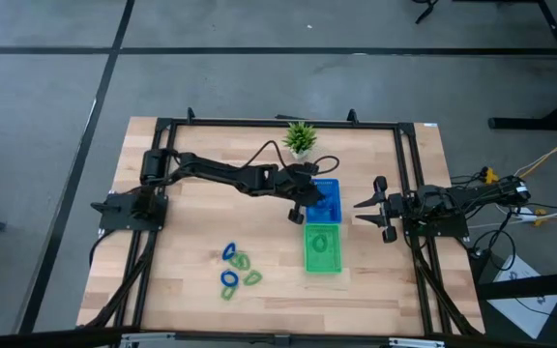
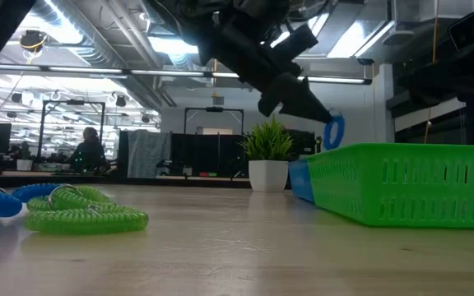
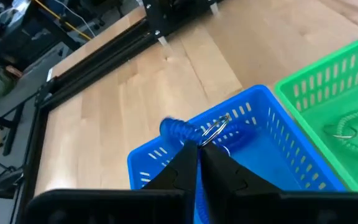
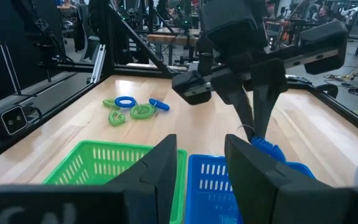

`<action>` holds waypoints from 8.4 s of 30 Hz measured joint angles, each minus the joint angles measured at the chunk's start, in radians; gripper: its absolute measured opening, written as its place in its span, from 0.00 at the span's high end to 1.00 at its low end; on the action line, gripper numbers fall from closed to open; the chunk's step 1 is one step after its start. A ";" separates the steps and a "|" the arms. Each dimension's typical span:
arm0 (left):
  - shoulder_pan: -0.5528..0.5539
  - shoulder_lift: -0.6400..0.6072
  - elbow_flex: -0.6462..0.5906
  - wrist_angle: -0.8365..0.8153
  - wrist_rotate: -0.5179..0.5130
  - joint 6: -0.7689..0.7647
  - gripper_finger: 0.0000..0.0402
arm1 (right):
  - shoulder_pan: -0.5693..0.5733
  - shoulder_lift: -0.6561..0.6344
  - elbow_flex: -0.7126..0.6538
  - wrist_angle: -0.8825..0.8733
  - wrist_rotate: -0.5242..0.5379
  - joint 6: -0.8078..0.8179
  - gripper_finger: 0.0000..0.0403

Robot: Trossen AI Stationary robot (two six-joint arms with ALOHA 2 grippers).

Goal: Sort spring keychains
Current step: Put the blue spring keychain into the blue bin

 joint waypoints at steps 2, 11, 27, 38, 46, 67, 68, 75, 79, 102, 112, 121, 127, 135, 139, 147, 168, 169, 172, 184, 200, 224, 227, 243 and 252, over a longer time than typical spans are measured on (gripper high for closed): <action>0.000 0.003 0.000 0.002 -0.012 0.001 0.97 | 0.000 0.000 0.000 0.000 0.000 0.000 0.66; 0.001 0.003 0.000 -0.001 -0.017 0.000 0.96 | 0.000 0.000 0.000 0.000 0.000 0.000 0.66; 0.000 0.003 0.000 -0.044 -0.052 -0.002 0.88 | 0.000 0.000 0.000 0.000 0.000 0.000 0.66; -0.018 0.003 0.000 -0.043 -0.147 -0.031 0.73 | 0.000 0.000 0.000 0.000 0.000 0.000 0.66; -0.039 -0.034 -0.001 -0.025 -0.146 -0.087 0.71 | 0.000 0.000 0.000 0.000 0.000 0.000 0.66; -0.206 -0.150 0.000 -0.115 -0.029 -0.365 0.73 | 0.000 0.000 0.000 0.000 0.000 0.000 0.66; -0.219 -0.150 0.000 -0.126 -0.039 -0.380 0.73 | 0.000 0.000 0.000 0.000 0.000 0.000 0.66; -0.320 -0.150 0.000 -0.259 -0.191 -0.488 0.74 | 0.000 0.000 0.000 0.000 0.000 0.000 0.66; -0.371 -0.151 0.000 -0.284 -0.267 -0.527 0.75 | 0.000 0.000 0.000 0.000 0.000 0.000 0.66; -0.478 -0.263 0.000 -0.637 -0.304 -0.745 0.77 | 0.000 0.000 0.000 0.000 0.000 0.000 0.66; -0.496 -0.256 0.000 -1.019 -0.232 -0.970 0.77 | 0.000 0.000 0.000 0.000 0.000 0.000 0.66; -0.534 -0.235 -0.001 -1.119 -0.140 -1.087 0.76 | 0.000 0.000 0.000 0.000 0.000 0.000 0.66; -0.539 -0.231 -0.001 -1.157 -0.109 -1.206 0.66 | 0.000 0.000 0.000 0.000 0.000 0.000 0.66; -0.552 -0.232 -0.027 -1.159 -0.121 -1.262 0.53 | 0.000 0.000 0.000 0.000 0.000 0.000 0.66; -0.566 -0.231 -0.110 -1.136 -0.121 -1.286 0.51 | 0.000 0.000 0.000 0.000 0.000 0.000 0.66; -0.591 -0.231 -0.245 -1.024 -0.109 -1.371 0.53 | 0.000 0.000 0.000 0.000 0.000 0.000 0.66; -0.597 -0.231 -0.314 -0.866 -0.197 -1.335 0.59 | 0.000 0.000 0.000 0.000 0.000 0.000 0.66; -0.597 -0.231 -0.314 -0.866 -0.197 -1.337 0.60 | 0.000 0.000 0.000 0.000 0.000 0.000 0.66; -0.597 -0.231 -0.314 -0.866 -0.197 -1.336 0.64 | 0.000 0.000 0.000 0.000 0.000 0.000 0.66; -0.596 -0.190 -0.314 -0.864 -0.180 -1.335 0.78 | 0.000 0.000 0.000 0.000 0.000 0.000 0.66; -0.596 -0.196 -0.314 -0.860 -0.185 -1.336 0.88 | 0.000 0.000 0.000 0.000 0.000 0.000 0.66; -0.595 -0.198 -0.189 -0.927 -0.237 -1.261 0.91 | 0.000 0.000 0.000 0.000 0.000 0.000 0.66; -0.595 -0.199 -0.180 -0.936 -0.249 -1.256 0.93 | 0.000 0.000 0.000 0.000 0.000 0.000 0.66; -0.555 -0.236 -0.115 -0.965 -0.250 -1.089 0.94 | 0.000 0.000 0.000 0.000 0.000 0.000 0.66; -0.487 -0.470 -0.265 -0.880 -0.317 -1.046 0.96 | 0.000 0.000 0.000 0.000 0.000 0.000 0.66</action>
